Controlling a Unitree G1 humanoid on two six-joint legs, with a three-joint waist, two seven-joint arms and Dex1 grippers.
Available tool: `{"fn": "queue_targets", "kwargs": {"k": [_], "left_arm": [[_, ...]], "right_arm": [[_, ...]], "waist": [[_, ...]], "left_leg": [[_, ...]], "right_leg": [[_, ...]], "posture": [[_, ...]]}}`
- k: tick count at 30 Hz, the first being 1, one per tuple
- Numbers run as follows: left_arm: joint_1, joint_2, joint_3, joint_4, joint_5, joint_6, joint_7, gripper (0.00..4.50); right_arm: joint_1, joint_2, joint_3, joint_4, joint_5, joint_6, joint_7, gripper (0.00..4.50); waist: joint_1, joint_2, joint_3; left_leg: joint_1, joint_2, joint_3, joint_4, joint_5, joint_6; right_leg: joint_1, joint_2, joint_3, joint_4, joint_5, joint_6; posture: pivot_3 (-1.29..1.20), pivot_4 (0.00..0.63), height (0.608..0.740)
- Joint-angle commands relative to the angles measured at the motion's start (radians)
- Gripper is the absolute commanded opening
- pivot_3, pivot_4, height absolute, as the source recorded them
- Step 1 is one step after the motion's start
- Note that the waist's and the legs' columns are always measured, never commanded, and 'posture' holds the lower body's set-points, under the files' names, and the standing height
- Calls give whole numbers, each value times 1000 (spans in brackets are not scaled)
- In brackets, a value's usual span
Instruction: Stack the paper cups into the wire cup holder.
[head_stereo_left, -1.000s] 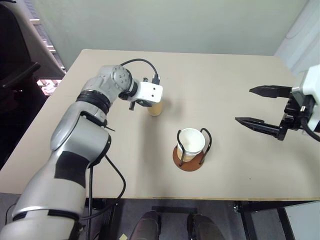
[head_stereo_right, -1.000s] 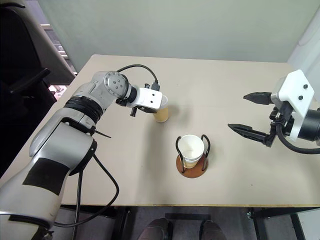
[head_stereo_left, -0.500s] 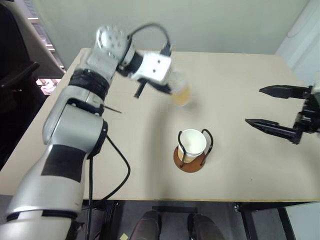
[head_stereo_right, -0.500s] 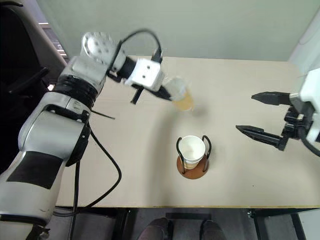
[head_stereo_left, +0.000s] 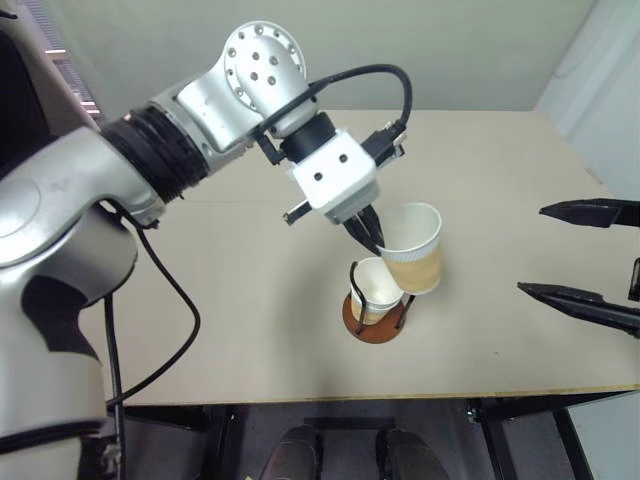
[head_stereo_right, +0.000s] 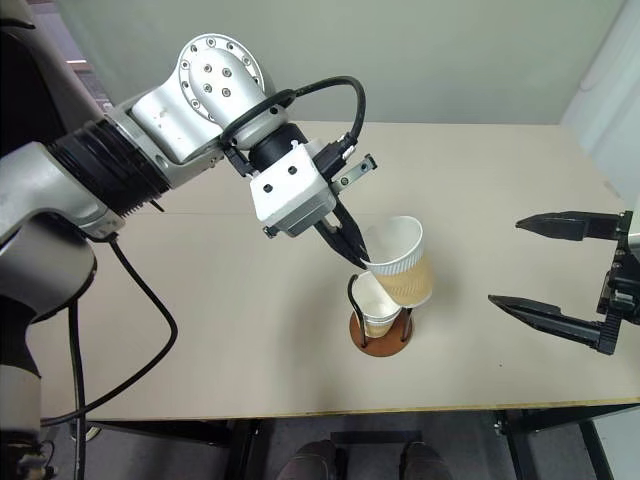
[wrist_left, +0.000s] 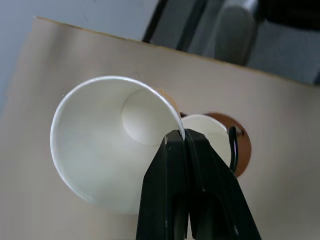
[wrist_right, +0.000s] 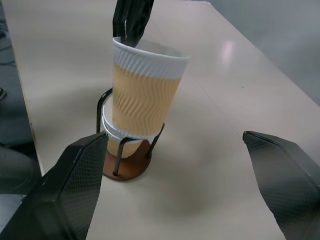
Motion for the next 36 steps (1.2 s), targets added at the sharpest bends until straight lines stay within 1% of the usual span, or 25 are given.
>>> {"fn": "queue_targets", "kwargs": {"k": [1, 7, 9, 14, 19, 22, 23, 29, 32, 33, 34, 36], "left_arm": [[-50, -2, -73, 56, -11, -101, -34, 38], [-81, 13, -163, 56, -38, -166, -34, 38], [-85, 20, -188, 44, -42, -185, -34, 38], [-83, 5, -209, 72, -29, -215, -34, 38], [-73, -1, -211, 45, -31, -206, -34, 38], [-67, -15, -211, 67, -6, -208, -34, 609], [-62, -23, -205, 80, 8, -217, -34, 919], [-52, -37, -180, 96, 22, -207, -34, 3106], [-37, -46, -136, 108, 19, -171, -34, 4209], [-29, -50, -113, 113, 17, -152, -34, 4446], [-17, -45, -79, 113, 8, -115, -34, 4446], [31, -38, 30, 143, 2, -28, -34, 4446]], "right_arm": [[12, 3, -68, -24, 23, 8, -27, 4500], [41, 10, -85, -41, 40, 8, -50, 4500], [44, 7, -81, -38, 42, 4, -56, 4500], [42, 1, -74, -35, 50, -3, -69, 4500], [49, 5, -73, -39, 52, -5, -78, 4500], [47, 4, -66, -39, 56, -7, -83, 4500], [47, 4, -63, -39, 56, -8, -84, 4500], [46, 4, -46, -31, 52, -21, -86, 4500], [40, 4, -20, -17, 49, -40, -78, 4500], [37, 3, -7, -9, 47, -48, -72, 4500], [31, 1, 19, 2, 43, -62, -66, 4500], [12, -1, 96, 37, 20, -104, -45, 4500]], "waist": [[-1, 1, 0], [-1, 1, 0], [-1, 2, 0], [1, 1, 1], [2, 1, 1], [2, 1, 1], [3, 1, 1], [2, 1, 1], [2, 1, 1], [2, 1, 1], [2, 1, 1], [0, 2, 0]], "left_leg": [[0, 0, 0, 0, 0, 0], [-3, 1, -2, 0, 0, -1], [-3, 0, -1, 0, 1, -6], [-4, 0, -1, 0, 0, -9], [-4, 0, -1, 0, -1, -10], [-4, 0, -1, 0, -1, -10], [-4, 0, -1, 0, -1, -9], [-4, 0, -1, 0, -4, -5], [-3, 1, -1, 0, -4, -5], [-4, 1, -1, 0, -4, -5], [-3, 0, -1, 0, -4, -5], [-3, 1, -1, 1, -3, -6]], "right_leg": [[0, 0, 0, 0, 0, 0], [-1, 0, 0, 0, 0, 0], [-1, 1, -1, -1, -1, 0], [-2, 1, -1, -2, -3, 1], [-2, 1, -1, -2, -4, 1], [-2, 1, -1, -2, -5, 1], [-2, 1, -1, -2, -5, 1], [-2, 1, 0, -1, -5, 1], [-2, 1, 0, -1, -5, 1], [-1, 1, 0, -1, -5, 1], [-2, 1, -1, -1, -5, 1], [-1, 1, 0, -1, -5, 1]], "posture": [[0, 150, 740], [0, 150, 740], [0, 150, 740], [0, 150, 740], [0, 150, 740], [0, 150, 740], [0, 150, 740], [0, 150, 740], [0, 150, 740], [0, 150, 740], [0, 150, 740], [0, 150, 740]]}}
